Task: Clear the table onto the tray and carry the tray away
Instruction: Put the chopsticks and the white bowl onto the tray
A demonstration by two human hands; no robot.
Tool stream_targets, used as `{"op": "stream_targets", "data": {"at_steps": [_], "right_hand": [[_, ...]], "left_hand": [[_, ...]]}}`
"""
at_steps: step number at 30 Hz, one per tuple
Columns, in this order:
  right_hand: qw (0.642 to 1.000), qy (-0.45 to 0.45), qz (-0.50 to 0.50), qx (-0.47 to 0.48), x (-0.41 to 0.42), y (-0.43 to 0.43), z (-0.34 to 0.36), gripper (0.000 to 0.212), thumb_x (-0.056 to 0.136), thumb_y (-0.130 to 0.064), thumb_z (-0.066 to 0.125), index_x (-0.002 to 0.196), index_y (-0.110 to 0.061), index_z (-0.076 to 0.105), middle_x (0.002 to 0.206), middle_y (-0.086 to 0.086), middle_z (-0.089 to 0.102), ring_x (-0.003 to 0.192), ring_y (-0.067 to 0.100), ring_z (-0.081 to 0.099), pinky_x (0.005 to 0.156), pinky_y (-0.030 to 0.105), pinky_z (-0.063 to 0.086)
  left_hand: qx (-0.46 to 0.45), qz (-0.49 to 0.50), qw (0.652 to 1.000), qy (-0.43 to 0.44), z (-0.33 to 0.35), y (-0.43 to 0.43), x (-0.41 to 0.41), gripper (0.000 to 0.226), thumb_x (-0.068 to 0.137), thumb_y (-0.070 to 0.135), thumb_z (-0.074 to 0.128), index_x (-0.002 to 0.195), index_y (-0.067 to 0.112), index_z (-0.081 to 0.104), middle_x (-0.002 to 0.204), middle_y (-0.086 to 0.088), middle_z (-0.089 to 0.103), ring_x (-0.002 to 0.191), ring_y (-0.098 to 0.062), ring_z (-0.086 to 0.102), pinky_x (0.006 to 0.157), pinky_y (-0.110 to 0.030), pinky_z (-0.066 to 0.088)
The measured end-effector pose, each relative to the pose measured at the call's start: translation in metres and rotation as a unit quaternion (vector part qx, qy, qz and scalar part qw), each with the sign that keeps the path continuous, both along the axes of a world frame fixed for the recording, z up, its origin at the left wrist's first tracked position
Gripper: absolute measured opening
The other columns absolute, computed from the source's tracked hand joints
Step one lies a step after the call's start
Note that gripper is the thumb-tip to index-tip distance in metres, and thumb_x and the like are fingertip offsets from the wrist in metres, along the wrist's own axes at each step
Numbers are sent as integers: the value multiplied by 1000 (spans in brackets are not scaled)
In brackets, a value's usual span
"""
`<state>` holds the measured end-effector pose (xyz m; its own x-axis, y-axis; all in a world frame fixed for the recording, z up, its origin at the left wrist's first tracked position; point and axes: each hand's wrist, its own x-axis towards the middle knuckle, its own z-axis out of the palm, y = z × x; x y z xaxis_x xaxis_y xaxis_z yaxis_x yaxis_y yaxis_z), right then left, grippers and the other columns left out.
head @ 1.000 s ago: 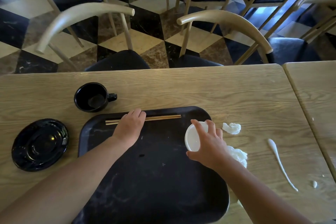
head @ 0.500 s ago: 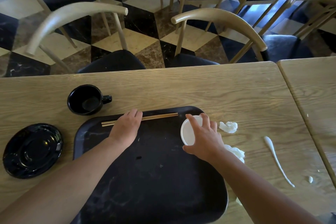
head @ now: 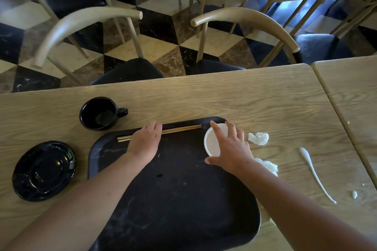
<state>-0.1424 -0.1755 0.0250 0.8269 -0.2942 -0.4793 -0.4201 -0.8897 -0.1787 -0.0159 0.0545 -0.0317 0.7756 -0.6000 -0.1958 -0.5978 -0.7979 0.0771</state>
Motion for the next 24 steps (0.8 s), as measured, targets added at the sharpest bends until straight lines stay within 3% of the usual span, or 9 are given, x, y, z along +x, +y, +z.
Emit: {"op": "stream_targets", "data": {"at_steps": [6,10,13,17,21,24], "right_hand": [[1000,14,15,0,-2,-1,1,128,68,-65,76,153,-38,-16,165,13,-12,150,45,-4,117,59,18],[999,-23,25,12,-12,-3,11,121,72,-63,73,155,-35,-10,165,16,-4,151,41,0,122,52,12],[997,-67,45,19,-24,-2,23,106,76,-57,72,156,-27,8,161,13,18,149,36,14,121,46,21],[993,-89,73,37,-34,6,42,80,83,-47,69,148,-22,28,147,9,42,137,31,37,109,43,40],[989,-86,99,61,-34,22,63,59,93,-40,59,145,-20,38,141,6,53,129,28,51,100,45,48],[987,-91,105,80,-28,40,75,49,95,-37,58,138,-20,44,124,5,66,115,28,63,94,44,53]], "left_hand": [[9,40,999,10,6,-4,-6,34,75,-5,69,100,11,53,92,-5,57,60,-21,57,46,-31,36],[8,76,997,15,22,-3,-26,30,89,22,63,113,11,48,107,-5,54,75,-26,64,51,-32,39],[-23,108,993,28,45,3,-48,29,90,28,61,112,13,49,108,-4,55,84,-27,64,58,-35,44],[-62,152,986,34,79,23,-83,30,89,33,62,113,16,54,113,-2,59,96,-27,64,74,-42,54],[-76,187,979,22,106,48,-113,27,91,35,58,112,18,54,109,1,61,95,-25,65,76,-40,53],[-95,212,972,18,115,75,-126,25,90,35,56,108,17,55,100,2,61,90,-23,64,71,-34,49]]}}
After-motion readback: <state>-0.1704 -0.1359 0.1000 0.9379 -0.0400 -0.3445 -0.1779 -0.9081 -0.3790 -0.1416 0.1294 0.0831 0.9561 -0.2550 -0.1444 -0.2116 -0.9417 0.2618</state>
